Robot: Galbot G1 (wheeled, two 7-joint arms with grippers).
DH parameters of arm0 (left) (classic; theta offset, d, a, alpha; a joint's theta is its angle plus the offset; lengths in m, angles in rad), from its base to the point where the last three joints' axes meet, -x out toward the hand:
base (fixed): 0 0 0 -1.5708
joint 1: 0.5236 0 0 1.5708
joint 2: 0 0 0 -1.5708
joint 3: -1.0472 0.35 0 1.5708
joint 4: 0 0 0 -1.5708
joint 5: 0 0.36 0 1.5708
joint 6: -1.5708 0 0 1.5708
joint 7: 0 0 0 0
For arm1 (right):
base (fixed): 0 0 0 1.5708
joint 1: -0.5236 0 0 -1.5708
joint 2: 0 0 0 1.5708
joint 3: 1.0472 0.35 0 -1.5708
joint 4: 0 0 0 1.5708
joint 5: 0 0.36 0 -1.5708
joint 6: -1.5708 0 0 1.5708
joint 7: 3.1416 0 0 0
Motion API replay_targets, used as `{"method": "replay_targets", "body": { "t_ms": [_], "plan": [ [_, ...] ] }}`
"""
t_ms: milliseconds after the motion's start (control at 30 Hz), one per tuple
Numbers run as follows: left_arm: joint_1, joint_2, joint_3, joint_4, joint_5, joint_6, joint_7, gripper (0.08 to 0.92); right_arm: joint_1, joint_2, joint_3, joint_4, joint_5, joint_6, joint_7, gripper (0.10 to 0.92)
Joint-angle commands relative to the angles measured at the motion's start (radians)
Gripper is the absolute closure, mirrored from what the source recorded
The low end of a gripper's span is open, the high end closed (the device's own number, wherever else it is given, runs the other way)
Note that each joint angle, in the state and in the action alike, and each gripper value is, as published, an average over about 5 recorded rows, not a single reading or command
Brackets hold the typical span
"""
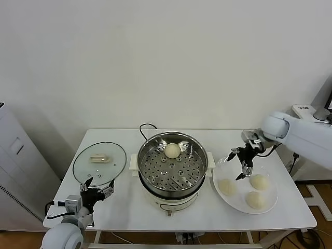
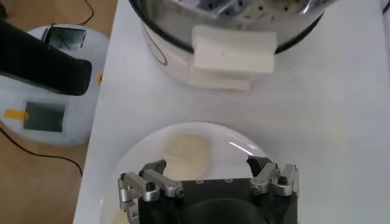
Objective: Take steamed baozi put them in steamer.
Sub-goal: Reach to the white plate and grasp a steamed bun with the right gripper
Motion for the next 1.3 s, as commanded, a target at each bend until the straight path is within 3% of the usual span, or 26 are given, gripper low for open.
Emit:
{"method": "replay_targets", "body": {
  "t_ms": [33, 533, 1000, 1300],
  "plan": [
    [0.001, -0.001, -0.001, 0.004, 0.000, -0.001, 0.001, 0.177, -0.136, 0.003, 0.049, -0.013, -0.028, -0.031, 0.034, 0.203],
    [0.002, -0.004, 0.000, 0.013, 0.000, -0.005, 0.003, 0.177, -0.232, 0.039, 0.118, -0.055, -0.074, -0.030, 0.064, 0.220],
    [0.011, -0.005, -0.003, -0.004, 0.001, -0.005, 0.002, 0.177, -0.258, 0.038, 0.168, -0.078, -0.093, -0.033, 0.076, 0.515],
    [0.013, -0.008, -0.001, -0.011, 0.003, -0.001, 0.000, 0.177, -0.131, -0.005, 0.097, -0.021, -0.039, -0.036, 0.072, 0.549]
  ]
}}
